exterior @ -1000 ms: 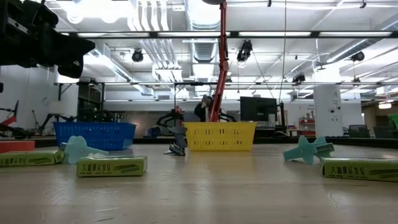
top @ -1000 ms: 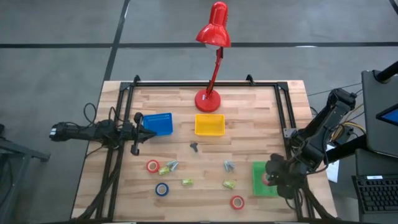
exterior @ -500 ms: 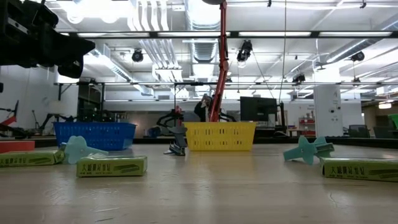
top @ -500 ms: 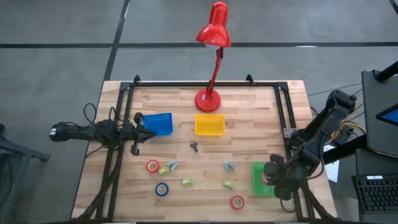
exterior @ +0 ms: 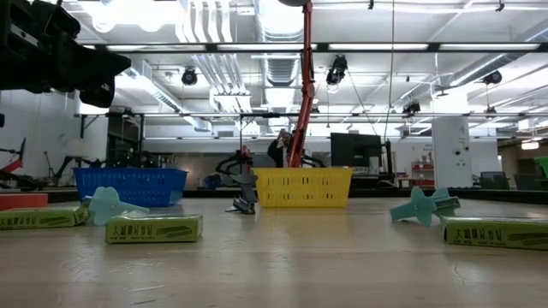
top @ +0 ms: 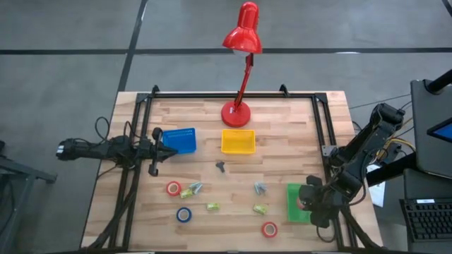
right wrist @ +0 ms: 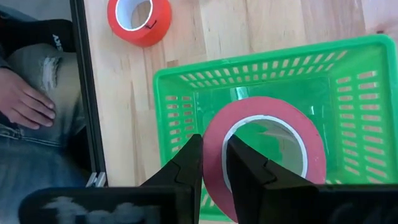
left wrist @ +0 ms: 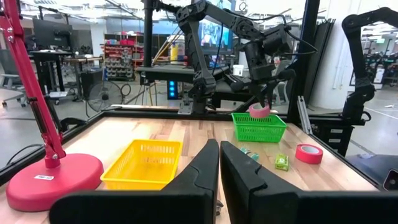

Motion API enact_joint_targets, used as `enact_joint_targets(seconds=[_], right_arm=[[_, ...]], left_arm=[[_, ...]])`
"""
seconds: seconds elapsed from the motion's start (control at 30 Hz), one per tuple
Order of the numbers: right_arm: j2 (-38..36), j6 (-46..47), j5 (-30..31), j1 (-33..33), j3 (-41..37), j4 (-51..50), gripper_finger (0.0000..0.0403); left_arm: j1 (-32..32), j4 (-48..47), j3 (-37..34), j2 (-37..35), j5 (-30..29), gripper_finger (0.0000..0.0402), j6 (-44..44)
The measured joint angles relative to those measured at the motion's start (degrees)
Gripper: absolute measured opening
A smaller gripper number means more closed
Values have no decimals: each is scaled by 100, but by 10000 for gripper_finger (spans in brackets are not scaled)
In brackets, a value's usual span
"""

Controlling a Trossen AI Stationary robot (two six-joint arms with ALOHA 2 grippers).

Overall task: Pick and place Stapler, Stapler remover, tape
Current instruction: Put the pink tape into the green bin, then put the bottom red tape into the green bin

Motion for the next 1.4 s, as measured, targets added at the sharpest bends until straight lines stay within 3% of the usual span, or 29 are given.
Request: enact_joint_targets(seconds=[0.67,0.9,1.03,1.13,1.4], right_arm=[[-17,464,4,-2,6,-292,139],[-66,44,104,-4,398,-292,143],[-63,-505,643,-6,721,-194,135],[-57,-1012,1107,-48,761,238,131],[171,-1945,1073,-395,381,1702,136]], left_arm=[[0,0,0,1,0,20,2],[0,0,0,-1,0,20,0],[0,2,0,1,0,20,1],[0,0,0,0,0,19,1],[0,0,0,-1,1,21,1]])
